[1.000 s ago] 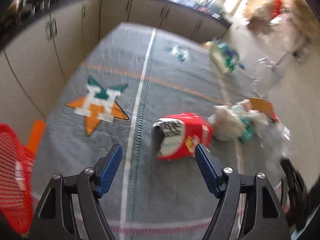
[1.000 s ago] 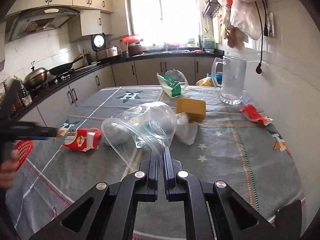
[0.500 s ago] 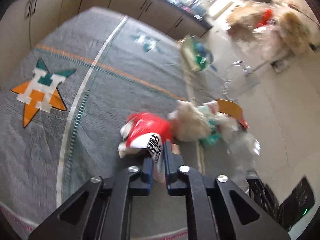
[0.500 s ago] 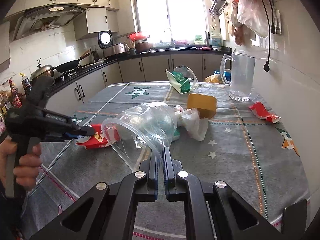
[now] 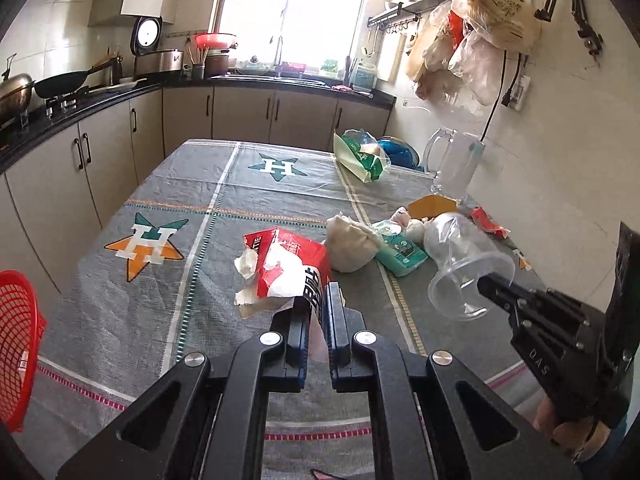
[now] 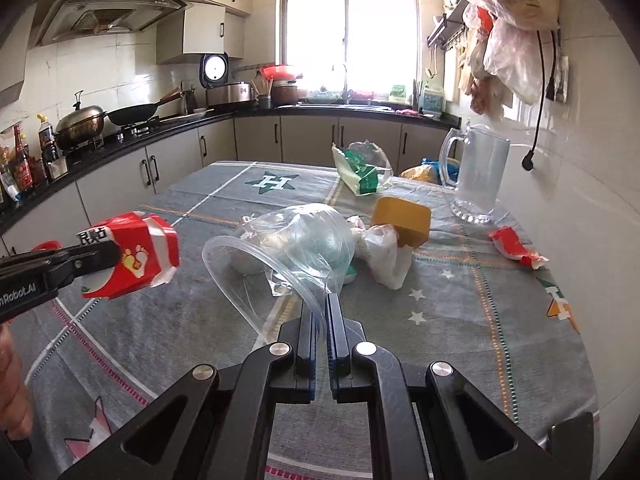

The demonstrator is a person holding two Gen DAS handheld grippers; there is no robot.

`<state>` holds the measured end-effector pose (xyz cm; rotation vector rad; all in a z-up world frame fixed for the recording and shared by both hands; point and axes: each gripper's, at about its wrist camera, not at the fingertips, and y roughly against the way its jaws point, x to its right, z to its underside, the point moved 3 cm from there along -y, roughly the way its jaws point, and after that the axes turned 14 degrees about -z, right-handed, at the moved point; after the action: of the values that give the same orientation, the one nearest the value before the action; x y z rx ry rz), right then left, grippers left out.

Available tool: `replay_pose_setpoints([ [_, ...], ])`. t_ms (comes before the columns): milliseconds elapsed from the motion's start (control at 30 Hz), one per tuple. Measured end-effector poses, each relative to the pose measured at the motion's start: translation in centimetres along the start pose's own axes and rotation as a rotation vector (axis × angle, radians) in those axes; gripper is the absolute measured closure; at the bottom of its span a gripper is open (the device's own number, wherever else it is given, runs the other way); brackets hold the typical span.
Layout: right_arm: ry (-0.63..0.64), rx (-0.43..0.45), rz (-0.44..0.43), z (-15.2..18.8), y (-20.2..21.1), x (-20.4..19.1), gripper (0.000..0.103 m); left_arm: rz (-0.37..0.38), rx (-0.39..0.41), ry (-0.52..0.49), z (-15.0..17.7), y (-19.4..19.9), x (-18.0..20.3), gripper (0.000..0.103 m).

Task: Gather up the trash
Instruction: 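Lift the cup and snack bag off the table with both tools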

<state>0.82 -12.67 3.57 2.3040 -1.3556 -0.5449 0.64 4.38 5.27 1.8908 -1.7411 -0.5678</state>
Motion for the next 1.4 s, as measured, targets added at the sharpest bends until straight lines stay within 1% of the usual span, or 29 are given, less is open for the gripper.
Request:
replay_pose_setpoints([
  [133, 0.001, 0.005, 0.002, 0.0, 0.1, 0.0, 0.097, -0.015, -0.008, -0.008, 0.3, -0.2, 0.0, 0.096],
  [900, 0.016, 0.019, -0.01, -0.4, 0.5, -0.5, 0.097, -0.044, -0.003, -0.004, 1.1, 1.4, -0.5, 0.096],
  [1400, 0.066, 0.036, -0.032, -0.3, 0.7, -1.6, 0.097, -0.068, 0.024, -0.01, 1.4, 2.6, -1.1, 0.096],
])
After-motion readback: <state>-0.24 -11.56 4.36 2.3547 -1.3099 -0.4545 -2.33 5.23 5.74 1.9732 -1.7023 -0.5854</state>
